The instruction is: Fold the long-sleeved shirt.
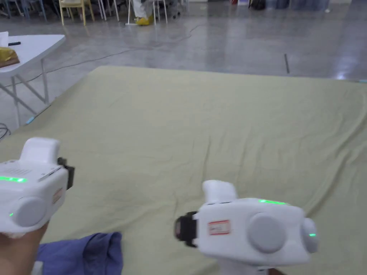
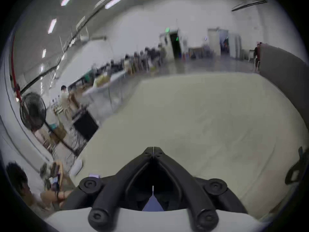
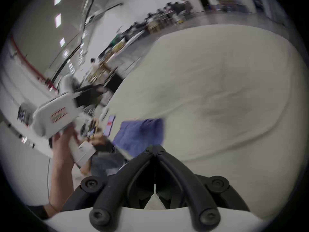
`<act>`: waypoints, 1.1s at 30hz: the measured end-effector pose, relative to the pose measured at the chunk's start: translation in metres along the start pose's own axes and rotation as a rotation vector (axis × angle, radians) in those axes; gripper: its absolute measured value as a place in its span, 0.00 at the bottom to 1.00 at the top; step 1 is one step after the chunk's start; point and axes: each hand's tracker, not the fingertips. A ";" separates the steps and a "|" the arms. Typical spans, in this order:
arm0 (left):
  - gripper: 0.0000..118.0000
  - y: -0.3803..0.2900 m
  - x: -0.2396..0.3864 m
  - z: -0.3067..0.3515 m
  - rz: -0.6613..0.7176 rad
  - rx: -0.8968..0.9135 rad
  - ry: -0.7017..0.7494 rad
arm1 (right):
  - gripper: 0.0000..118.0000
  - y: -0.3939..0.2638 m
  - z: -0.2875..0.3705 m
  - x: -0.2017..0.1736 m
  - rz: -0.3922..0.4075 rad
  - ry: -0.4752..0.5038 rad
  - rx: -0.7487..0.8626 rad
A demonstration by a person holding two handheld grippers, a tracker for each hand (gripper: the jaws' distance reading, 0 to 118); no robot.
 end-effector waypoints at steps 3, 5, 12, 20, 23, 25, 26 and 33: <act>0.00 0.041 0.051 0.019 0.027 0.101 -0.074 | 0.02 0.027 0.068 0.037 0.042 -0.170 0.184; 0.00 0.066 0.079 0.023 0.022 0.188 -0.111 | 0.02 0.042 0.113 0.053 0.090 -0.299 0.321; 0.00 0.142 0.161 0.085 0.095 0.332 -0.283 | 0.02 0.076 0.230 0.066 0.192 -0.567 0.677; 0.00 0.173 0.186 0.129 0.106 0.405 -0.315 | 0.02 0.087 0.277 0.053 0.241 -0.566 0.816; 0.00 0.172 0.186 0.131 0.107 0.392 -0.309 | 0.02 0.084 0.275 0.049 0.247 -0.574 0.835; 0.00 0.171 0.184 0.132 0.109 0.382 -0.298 | 0.04 0.084 0.274 0.049 0.245 -0.554 0.841; 0.00 0.170 0.184 0.133 0.102 0.383 -0.290 | 0.27 0.085 0.274 0.050 0.238 -0.541 0.841; 1.00 0.156 0.164 0.128 0.133 0.373 -0.309 | 1.00 0.098 0.267 0.055 0.180 -0.538 0.811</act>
